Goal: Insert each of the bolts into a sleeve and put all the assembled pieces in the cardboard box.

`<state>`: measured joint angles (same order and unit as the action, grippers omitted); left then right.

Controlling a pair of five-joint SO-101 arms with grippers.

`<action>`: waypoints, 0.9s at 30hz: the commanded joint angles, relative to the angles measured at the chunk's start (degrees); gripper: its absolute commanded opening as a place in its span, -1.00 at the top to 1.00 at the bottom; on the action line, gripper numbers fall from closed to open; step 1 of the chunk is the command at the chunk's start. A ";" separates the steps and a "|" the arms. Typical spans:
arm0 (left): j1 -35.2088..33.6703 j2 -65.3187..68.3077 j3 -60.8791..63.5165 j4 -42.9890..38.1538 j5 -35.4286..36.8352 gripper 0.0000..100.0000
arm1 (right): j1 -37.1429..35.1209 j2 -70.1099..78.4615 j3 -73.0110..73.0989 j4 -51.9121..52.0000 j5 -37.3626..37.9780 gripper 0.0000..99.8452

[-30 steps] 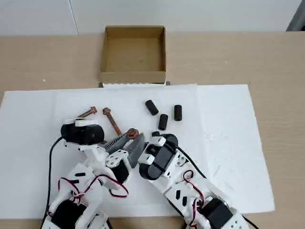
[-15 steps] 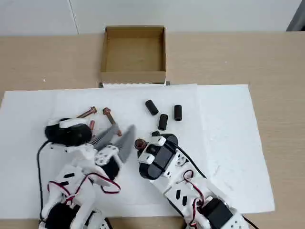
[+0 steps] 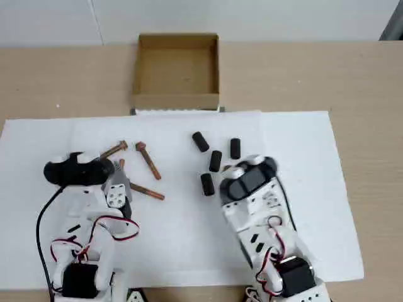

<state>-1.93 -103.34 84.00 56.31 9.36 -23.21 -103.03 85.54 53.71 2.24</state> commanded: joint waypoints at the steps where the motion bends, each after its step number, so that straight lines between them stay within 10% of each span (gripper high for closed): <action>1: -3.16 -0.53 1.80 0.18 -2.99 0.99 | 1.98 2.24 -5.45 -0.57 -0.88 0.99; 18: -4.92 -0.53 4.53 0.18 -3.16 0.99 | 2.33 71.87 -64.70 -9.27 -7.12 0.99; 27: -4.92 -0.53 9.19 0.18 -3.16 0.99 | 2.15 99.47 -88.53 -19.03 3.52 0.99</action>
<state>-6.77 -103.25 92.97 56.31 6.55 -21.36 -9.14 6.42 39.21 2.68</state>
